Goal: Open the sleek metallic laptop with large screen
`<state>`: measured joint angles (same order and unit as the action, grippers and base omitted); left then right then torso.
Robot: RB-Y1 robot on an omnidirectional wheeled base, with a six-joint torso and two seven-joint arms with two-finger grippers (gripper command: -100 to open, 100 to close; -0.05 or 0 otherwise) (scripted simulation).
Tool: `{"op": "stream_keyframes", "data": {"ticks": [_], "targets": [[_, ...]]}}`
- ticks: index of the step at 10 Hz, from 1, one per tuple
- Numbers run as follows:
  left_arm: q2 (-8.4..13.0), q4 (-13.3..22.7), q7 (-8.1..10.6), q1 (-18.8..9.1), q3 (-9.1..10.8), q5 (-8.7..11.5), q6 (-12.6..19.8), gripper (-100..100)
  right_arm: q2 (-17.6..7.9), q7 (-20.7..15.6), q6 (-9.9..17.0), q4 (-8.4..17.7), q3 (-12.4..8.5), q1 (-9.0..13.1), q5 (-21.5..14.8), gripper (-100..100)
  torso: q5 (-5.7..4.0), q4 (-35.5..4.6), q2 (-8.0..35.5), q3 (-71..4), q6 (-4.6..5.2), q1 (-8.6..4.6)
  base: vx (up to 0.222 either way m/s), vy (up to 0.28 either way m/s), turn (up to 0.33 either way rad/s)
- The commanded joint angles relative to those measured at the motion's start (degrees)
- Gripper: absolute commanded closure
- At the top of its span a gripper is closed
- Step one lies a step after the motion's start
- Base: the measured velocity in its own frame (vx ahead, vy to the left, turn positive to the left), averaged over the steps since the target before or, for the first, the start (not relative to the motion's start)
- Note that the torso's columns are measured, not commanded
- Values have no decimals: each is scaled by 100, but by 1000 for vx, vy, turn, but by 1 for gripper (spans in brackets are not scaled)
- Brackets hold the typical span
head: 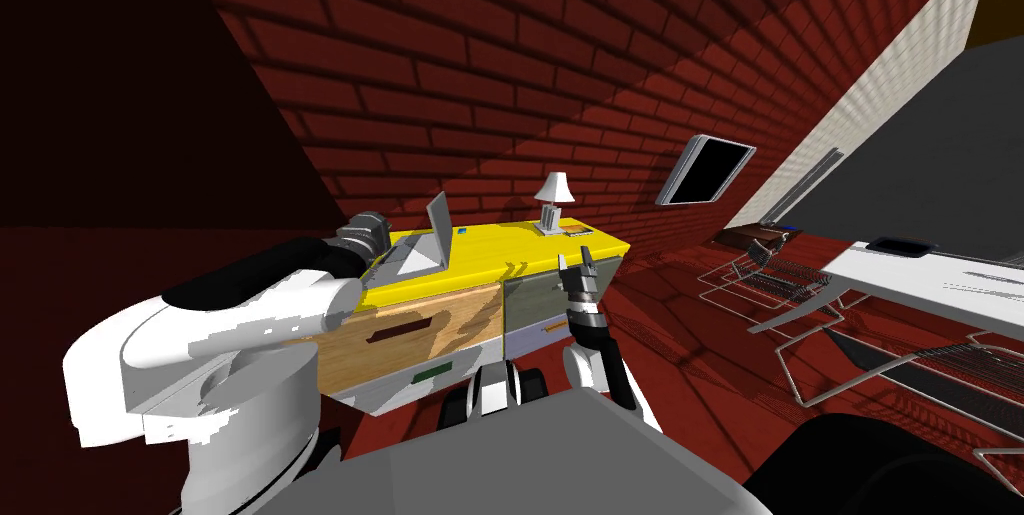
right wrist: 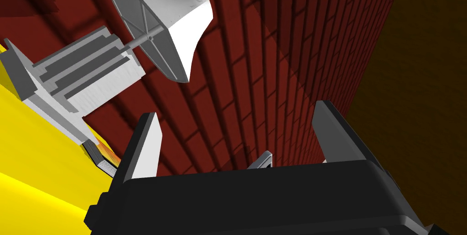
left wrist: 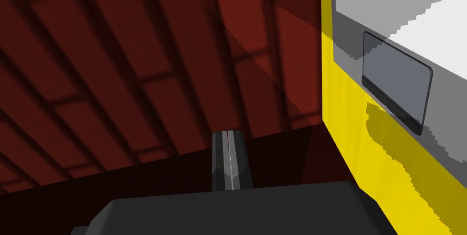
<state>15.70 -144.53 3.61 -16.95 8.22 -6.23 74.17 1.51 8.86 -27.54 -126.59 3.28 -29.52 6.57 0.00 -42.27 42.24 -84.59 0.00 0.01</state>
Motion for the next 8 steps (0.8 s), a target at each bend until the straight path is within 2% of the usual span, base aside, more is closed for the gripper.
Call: {"op": "stream_keyframes", "data": {"ticks": [1,2,4,8], "targets": [[-118,76,118,35,39,7,-140,100,0,0,0,0,0,0,0,0,1,-1,4,2,0,2,-19,30,4],[33,258,-22,0,7,-28,-107,-100,0,0,0,0,0,0,0,0,-3,-1,0,0,1,-10,16,-64,-6],[237,300,-216,-59,-30,-75,30,-100,2,0,0,0,2,-1,0,0,-15,2,-8,-5,2,-47,34,-159,1],[650,311,-585,-194,-90,-175,389,-100,2,0,0,0,2,0,0,0,5,-3,12,7,-1,13,23,-143,-2]]}}
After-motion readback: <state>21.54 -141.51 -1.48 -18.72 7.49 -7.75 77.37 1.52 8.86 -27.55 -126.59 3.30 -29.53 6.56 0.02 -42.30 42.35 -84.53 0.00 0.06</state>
